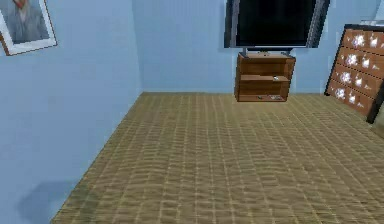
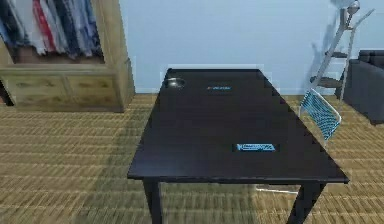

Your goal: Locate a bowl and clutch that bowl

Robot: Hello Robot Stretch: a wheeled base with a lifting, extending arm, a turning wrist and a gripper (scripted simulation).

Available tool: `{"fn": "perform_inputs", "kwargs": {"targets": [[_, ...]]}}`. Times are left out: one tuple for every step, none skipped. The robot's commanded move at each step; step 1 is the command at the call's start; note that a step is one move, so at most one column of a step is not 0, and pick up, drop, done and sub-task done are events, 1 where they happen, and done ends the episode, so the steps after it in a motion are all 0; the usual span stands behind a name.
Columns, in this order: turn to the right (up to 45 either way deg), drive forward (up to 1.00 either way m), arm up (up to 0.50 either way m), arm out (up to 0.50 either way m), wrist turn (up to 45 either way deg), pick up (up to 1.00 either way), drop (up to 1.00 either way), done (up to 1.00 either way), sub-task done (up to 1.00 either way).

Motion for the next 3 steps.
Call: {"fn": "perform_inputs", "kwargs": {"targets": [[3.0, 0.0, 0.0, 0.0, 0.0, 0.0, 0.0, 0.0, 0.0], [0.0, 0.35, 0.0, 0.0, 0.0, 0.0, 0.0, 0.0, 0.0], [33.0, 0.0, 0.0, 0.0, 0.0, 0.0, 0.0, 0.0, 0.0]]}}
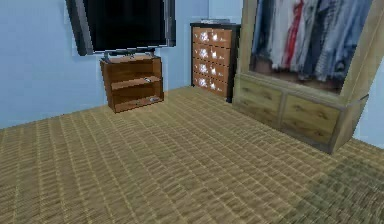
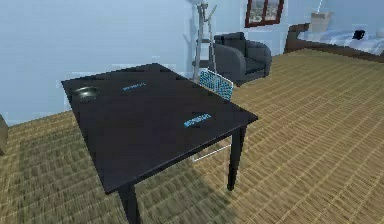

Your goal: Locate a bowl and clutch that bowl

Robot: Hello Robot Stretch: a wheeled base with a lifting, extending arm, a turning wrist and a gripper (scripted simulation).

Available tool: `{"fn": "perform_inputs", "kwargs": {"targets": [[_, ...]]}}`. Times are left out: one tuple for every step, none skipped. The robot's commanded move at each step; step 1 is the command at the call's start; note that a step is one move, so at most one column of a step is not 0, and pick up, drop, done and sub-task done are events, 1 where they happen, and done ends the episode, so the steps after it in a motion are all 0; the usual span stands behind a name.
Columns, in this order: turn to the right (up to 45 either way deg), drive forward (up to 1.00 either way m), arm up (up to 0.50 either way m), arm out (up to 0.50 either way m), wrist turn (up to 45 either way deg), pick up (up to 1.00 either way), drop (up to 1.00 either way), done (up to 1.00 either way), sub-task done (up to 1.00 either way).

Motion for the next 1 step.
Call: {"fn": "perform_inputs", "kwargs": {"targets": [[0.0, 0.6, 0.0, 0.0, 0.0, 0.0, 0.0, 0.0, 0.0]]}}
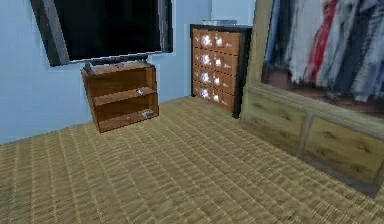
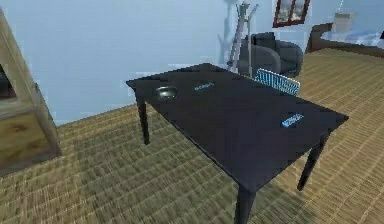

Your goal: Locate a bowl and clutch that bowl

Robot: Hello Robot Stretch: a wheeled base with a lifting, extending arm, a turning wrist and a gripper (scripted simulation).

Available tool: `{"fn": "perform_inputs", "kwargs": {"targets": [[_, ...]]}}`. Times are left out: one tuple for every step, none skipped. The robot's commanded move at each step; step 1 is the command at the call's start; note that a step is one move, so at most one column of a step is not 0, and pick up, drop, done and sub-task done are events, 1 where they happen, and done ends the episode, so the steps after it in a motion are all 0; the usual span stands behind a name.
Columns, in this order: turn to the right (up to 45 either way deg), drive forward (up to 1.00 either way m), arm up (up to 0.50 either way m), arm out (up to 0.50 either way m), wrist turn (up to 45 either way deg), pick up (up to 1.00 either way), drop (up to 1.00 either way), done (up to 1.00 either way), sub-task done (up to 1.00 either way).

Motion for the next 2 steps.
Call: {"fn": "perform_inputs", "kwargs": {"targets": [[45.0, 0.0, 0.0, 0.0, 0.0, 0.0, 0.0, 0.0, 0.0], [6.0, 0.0, 0.0, 0.0, 0.0, 0.0, 0.0, 0.0, 0.0]]}}
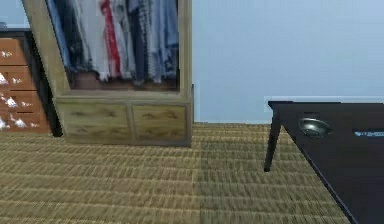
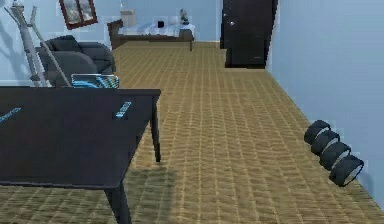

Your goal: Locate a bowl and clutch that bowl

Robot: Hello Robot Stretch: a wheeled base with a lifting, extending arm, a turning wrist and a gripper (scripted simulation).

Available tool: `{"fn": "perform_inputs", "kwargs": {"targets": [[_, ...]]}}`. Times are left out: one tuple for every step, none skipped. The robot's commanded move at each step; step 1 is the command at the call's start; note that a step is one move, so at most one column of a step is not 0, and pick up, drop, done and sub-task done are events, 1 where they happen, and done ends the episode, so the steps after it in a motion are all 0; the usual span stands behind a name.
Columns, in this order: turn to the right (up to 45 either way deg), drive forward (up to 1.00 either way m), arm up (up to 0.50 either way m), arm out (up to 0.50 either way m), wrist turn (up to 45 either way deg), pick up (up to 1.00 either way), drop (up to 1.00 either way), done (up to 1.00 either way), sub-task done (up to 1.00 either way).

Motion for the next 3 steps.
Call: {"fn": "perform_inputs", "kwargs": {"targets": [[0.0, 0.55, 0.0, 0.0, 0.0, 0.0, 0.0, 0.0, 0.0], [-33.0, 0.0, 0.0, 0.0, 0.0, 0.0, 0.0, 0.0, 0.0], [45.0, 0.0, 0.0, 0.0, 0.0, 0.0, 0.0, 0.0, 0.0]]}}
